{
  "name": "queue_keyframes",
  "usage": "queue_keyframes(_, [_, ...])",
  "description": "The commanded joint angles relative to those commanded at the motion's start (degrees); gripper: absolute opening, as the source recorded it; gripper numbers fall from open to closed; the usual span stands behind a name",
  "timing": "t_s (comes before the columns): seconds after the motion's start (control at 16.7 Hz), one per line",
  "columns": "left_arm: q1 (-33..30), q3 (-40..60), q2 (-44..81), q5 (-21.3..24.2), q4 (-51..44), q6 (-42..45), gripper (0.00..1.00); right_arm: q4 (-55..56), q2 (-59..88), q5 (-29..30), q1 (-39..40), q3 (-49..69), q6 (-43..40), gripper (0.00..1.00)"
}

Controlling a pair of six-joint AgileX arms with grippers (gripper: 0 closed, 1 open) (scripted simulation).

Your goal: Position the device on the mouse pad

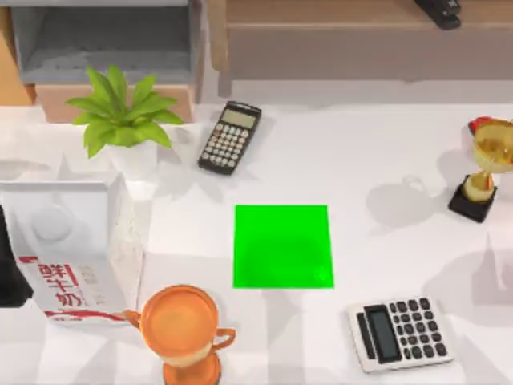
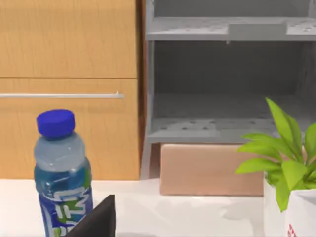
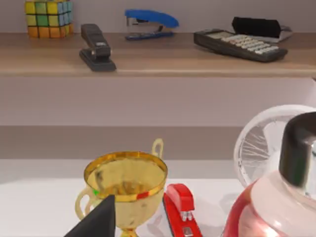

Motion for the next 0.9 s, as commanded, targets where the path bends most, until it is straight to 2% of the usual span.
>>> queue_keyframes(0.24, [0.8, 1.9, 1.9, 0.3, 0.1, -0.8, 1.0, 0.0, 0.0, 0.0, 0.0, 0.0, 0.0, 1.0])
queue_keyframes(0.42, [3.4, 9.0, 9.1, 1.3, -1.0, -3.3, 1.0, 0.0, 0.0, 0.0, 0.0, 0.0, 0.0, 1.0])
queue_keyframes(0.66, [9.0, 23.4, 26.9, 2.6, -7.9, -8.2, 1.0, 0.0, 0.0, 0.0, 0.0, 0.0, 0.0, 1.0])
queue_keyframes(0.9, [15.4, 38.0, 51.4, 3.1, -22.1, -13.4, 1.0, 0.0, 0.0, 0.0, 0.0, 0.0, 0.0, 1.0])
